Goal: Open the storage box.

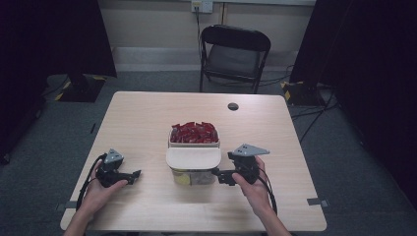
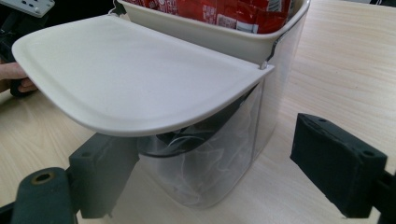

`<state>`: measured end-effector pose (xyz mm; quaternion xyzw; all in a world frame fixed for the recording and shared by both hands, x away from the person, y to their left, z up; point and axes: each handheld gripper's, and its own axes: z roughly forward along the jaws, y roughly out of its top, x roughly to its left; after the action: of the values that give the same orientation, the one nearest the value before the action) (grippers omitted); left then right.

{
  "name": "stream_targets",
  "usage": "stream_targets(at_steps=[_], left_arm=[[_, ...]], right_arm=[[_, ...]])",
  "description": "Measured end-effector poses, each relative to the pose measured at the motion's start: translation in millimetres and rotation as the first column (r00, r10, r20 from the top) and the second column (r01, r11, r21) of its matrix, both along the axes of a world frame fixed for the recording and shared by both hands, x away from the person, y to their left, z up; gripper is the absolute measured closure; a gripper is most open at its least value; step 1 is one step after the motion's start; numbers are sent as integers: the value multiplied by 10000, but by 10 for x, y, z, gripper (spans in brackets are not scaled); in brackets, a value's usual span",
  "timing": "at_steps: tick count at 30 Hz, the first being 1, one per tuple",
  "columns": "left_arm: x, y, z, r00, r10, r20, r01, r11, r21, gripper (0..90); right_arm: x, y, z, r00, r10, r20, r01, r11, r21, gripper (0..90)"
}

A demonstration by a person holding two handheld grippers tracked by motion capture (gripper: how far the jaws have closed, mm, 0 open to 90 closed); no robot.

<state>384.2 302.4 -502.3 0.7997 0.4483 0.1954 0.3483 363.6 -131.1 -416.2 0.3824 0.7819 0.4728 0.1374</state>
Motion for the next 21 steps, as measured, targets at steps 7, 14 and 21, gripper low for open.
stream_targets(at_steps=[7,14,21], left_arm=[[0,0,-1,10000,0,6,0,10000,-2,95],[0,0,0,10000,2,2,-2,10000,7,95],[-1,0,-1,10000,5,5,-5,10000,4,95]], right_arm=[[80,55,40,9999,-114,91,116,9999,-117,143],[150,69,46,9999,-168,21,168,9999,-30,144],[235,85,52,9997,-226,-2,226,9995,208,144]])
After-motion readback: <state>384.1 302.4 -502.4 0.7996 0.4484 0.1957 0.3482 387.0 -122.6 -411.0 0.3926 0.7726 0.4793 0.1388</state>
